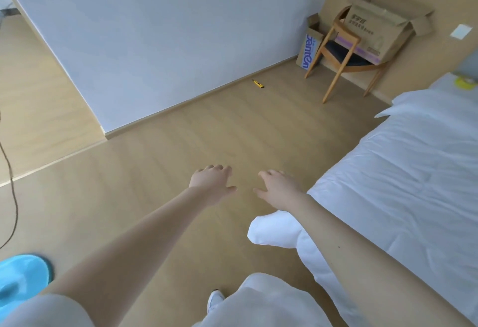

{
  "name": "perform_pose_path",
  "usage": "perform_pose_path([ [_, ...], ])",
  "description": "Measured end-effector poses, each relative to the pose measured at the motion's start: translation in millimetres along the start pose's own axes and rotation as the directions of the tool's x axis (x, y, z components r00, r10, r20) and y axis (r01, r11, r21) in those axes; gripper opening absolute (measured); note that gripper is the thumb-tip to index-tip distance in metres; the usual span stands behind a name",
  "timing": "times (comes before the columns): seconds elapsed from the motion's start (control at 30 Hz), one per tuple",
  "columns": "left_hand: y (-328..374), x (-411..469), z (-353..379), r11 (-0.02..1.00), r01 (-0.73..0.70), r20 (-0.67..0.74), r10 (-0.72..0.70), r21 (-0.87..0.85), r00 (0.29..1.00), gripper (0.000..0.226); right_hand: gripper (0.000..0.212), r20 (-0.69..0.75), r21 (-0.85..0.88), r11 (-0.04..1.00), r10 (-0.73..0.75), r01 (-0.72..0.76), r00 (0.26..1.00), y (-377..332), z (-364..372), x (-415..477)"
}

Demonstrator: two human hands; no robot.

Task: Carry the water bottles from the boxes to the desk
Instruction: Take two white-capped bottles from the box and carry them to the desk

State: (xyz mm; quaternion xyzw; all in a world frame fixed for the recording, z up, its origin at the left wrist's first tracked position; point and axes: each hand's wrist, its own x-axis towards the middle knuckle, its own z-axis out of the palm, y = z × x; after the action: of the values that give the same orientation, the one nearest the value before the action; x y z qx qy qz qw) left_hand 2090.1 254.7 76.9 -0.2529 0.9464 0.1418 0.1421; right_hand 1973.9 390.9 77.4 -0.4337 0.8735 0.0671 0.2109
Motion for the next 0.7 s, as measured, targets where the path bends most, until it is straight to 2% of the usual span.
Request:
perform_pose_path([
  [0.3,-47,80,-34,1.000,0.010,0.011,-0.011,0.018,1.000,0.050,0.055,-0.001,-0.021,1.000,-0.020,0.020,1.000,-11,-37,93],
  [0.53,-77,187,-78,0.996,-0.007,0.060,0.002,0.089,0.998,0.050,0.053,0.035,0.007,1.000,-0.018,0.018,0.999,-4,-79,203],
  [0.7,-82,272,-127,0.990,-0.028,0.026,0.025,0.137,0.999,0.049,0.052,-0.017,0.043,0.999,0.015,-0.014,1.000,21,-127,272],
])
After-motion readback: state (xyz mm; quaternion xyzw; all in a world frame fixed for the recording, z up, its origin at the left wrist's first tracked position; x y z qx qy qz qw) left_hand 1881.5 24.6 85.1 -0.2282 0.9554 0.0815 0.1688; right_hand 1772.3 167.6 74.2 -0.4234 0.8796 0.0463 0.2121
